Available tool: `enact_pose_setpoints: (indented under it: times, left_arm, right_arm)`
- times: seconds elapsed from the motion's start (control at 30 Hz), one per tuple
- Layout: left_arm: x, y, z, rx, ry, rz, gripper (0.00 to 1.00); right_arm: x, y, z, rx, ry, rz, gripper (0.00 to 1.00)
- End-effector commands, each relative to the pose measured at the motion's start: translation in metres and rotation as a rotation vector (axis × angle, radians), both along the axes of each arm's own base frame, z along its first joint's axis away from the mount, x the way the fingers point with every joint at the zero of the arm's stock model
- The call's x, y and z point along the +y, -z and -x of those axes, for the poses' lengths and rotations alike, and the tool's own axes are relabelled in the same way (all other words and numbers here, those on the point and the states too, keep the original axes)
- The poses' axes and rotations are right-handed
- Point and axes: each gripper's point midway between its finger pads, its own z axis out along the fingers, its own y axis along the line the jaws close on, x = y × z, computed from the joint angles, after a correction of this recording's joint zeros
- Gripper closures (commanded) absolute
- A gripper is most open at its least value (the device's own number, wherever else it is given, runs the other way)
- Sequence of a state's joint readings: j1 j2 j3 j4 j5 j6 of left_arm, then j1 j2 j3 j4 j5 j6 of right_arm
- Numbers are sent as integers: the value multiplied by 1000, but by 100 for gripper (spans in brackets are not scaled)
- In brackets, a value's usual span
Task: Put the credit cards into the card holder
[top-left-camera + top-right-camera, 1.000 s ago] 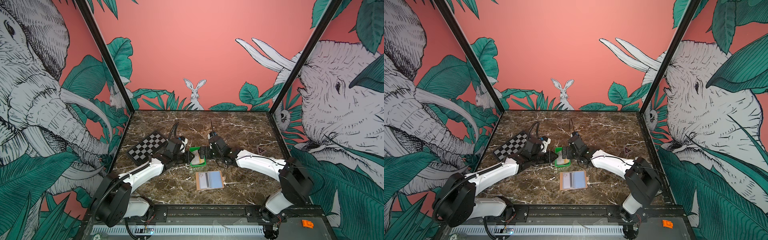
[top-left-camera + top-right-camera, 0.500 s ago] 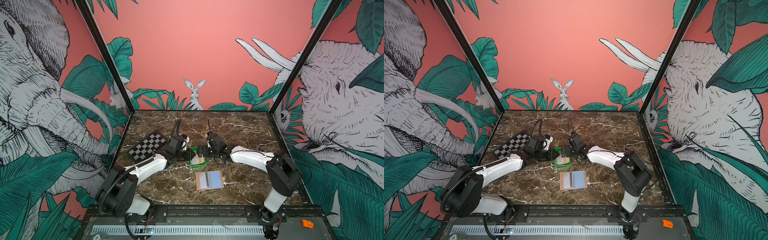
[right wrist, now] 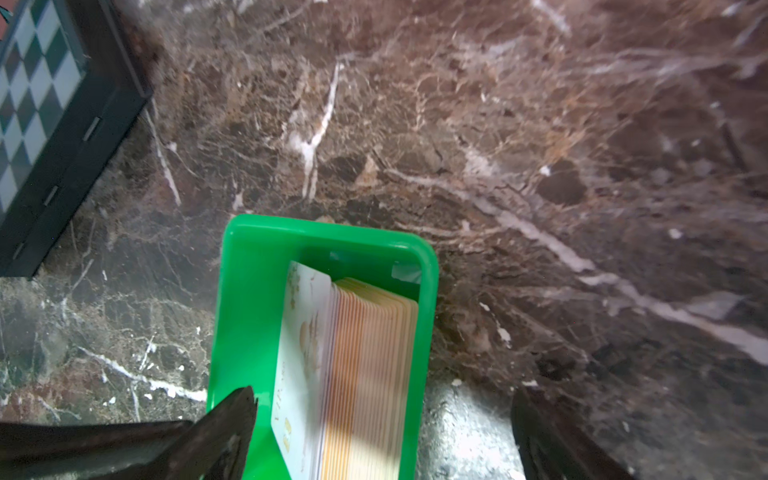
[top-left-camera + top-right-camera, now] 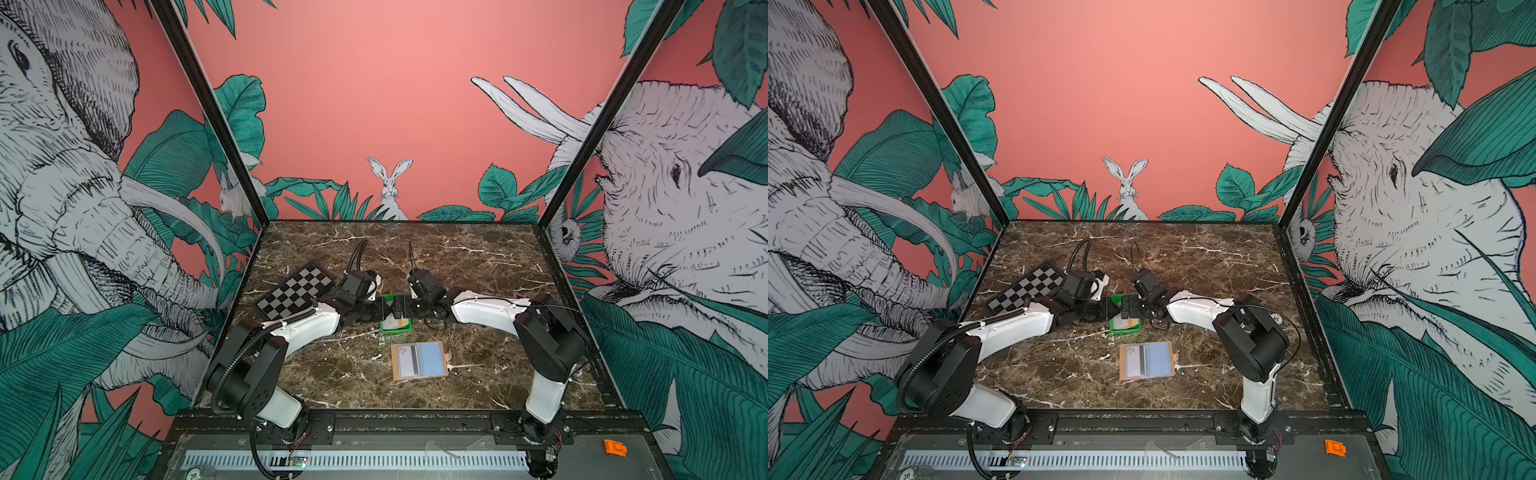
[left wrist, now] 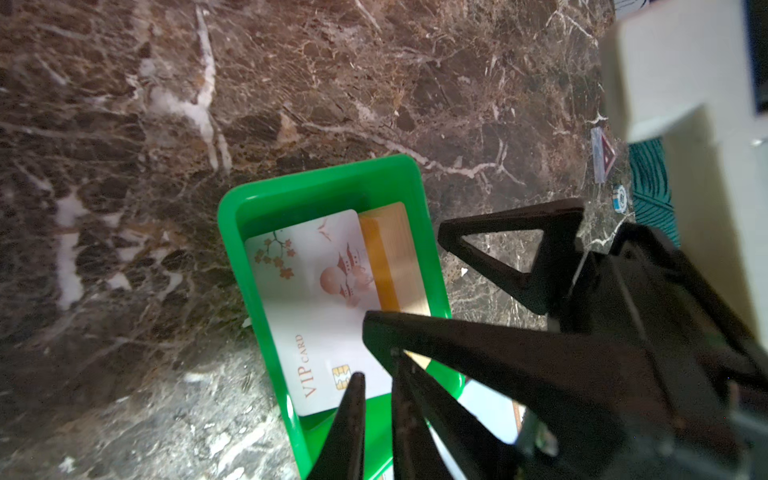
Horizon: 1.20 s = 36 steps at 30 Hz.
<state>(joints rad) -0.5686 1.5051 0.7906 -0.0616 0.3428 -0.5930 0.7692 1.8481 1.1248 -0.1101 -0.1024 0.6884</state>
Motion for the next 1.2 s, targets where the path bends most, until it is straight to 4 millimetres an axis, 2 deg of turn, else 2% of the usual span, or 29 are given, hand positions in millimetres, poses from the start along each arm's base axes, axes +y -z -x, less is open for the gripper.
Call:
enact_pose_setpoints:
  times: [0.0,0.37,1.17]
  left_arm:
    - [2,-5,-6,-18,-5,-10,84]
    - [4,5,-6,-8,-17,-19,85]
    - [3,22,-6,46,-3,-35,85]
  right_arm:
    - [4,2,-3,15,4,-18,7]
    - [-3,16,-1,44,45,8,12]
    - [-28,6,-3,18,94,22,18]
